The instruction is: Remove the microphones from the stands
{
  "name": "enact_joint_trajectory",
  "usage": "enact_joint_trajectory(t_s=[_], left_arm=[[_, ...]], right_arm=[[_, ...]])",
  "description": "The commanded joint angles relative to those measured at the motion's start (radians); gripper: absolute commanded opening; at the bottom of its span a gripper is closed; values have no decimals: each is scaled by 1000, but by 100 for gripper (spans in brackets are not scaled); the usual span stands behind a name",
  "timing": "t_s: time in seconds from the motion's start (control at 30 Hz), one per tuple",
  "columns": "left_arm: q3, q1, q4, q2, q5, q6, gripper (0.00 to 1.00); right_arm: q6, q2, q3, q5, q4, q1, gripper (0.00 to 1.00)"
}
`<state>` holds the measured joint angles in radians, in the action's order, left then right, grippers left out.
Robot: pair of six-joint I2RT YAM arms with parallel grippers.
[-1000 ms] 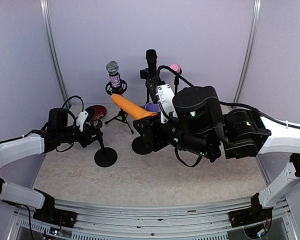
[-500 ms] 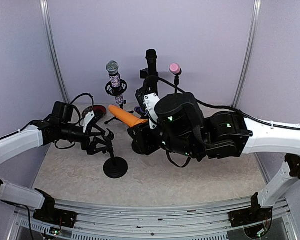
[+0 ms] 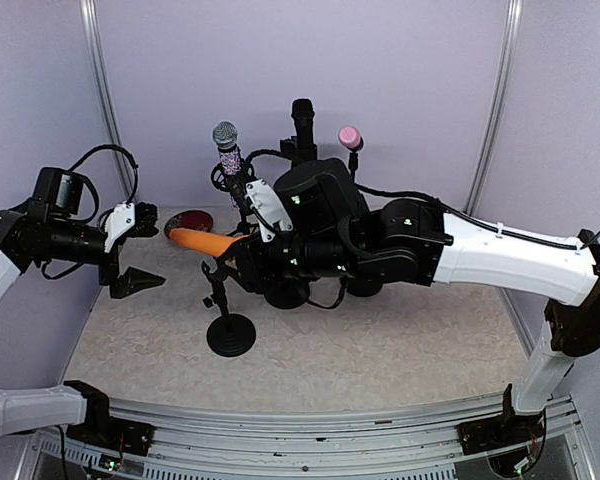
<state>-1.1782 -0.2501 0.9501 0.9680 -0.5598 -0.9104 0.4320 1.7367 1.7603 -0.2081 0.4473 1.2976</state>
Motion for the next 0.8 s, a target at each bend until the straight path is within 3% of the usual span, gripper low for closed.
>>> enact_joint_trajectory(t_s=[0.0, 0.2, 0.43, 0.73, 0.77], left_arm=[[-36, -21, 146, -37, 17, -99, 98], [-36, -67, 162, -76, 6, -90, 95], [-25, -86, 211, -86, -22, -132, 82], [-26, -94, 161, -79, -8, -116, 52], [-20, -95, 150, -82, -7, -112, 49]], right_arm=[[-21, 84, 87, 179, -30, -5, 0], [-25, 169, 151, 293, -107, -8, 0], [-18, 232, 226, 405, -148, -20, 0], [-23, 272, 290, 460, -110, -33, 0], [-23, 269, 288, 459, -108, -35, 4]])
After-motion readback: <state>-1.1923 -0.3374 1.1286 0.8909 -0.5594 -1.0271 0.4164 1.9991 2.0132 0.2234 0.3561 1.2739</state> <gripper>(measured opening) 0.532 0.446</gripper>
